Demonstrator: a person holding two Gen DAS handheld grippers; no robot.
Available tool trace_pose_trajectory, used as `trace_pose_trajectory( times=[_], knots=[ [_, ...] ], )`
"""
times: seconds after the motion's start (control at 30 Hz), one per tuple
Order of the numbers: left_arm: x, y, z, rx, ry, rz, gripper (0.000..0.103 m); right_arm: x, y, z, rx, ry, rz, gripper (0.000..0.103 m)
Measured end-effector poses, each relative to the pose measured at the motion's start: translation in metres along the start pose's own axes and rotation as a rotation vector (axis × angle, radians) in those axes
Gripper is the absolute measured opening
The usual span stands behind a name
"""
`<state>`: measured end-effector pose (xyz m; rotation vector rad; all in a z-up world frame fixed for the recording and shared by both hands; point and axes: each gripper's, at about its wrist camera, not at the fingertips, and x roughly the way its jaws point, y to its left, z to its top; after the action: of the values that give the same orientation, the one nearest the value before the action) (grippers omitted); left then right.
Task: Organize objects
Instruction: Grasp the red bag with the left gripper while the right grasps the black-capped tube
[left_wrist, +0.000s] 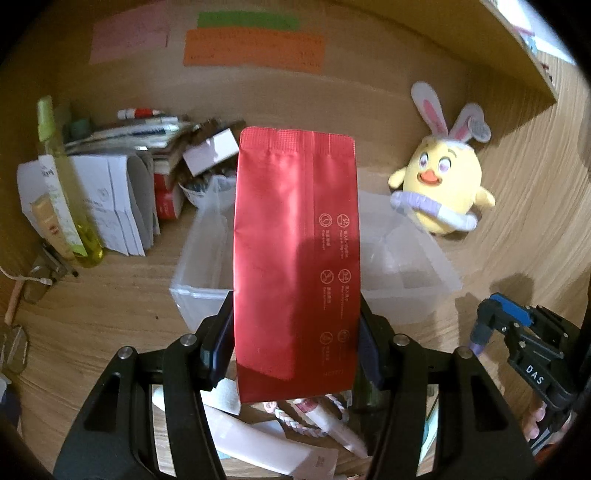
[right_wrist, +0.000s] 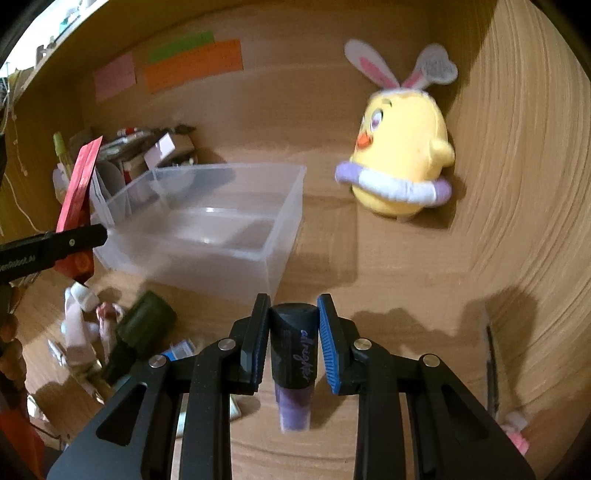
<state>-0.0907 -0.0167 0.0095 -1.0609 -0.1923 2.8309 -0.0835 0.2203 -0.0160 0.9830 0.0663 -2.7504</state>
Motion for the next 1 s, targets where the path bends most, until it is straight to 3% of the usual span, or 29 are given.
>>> trace_pose_trajectory(
  times=[0.5, 0.77, 1.0],
  knots=[
    [-0.015, 0.017, 0.034, -0.029, -0.087, -0.003, 0.057, -0.027, 0.012, 0.057, -0.026, -0.182, -0.008, 0.023],
    [-0.004, 0.028, 0.059, -0.027, -0.089, 0.002, 0.057, -0.028, 0.024, 0.091, -0.044, -0.253, 0.017, 0.023],
    [0.022, 0.033, 0.073, -0.034, -0.047, 0.004, 0.057, -0.011, 0.035, 0.105, -0.063, -0.248, 0.041, 0.023]
  ],
)
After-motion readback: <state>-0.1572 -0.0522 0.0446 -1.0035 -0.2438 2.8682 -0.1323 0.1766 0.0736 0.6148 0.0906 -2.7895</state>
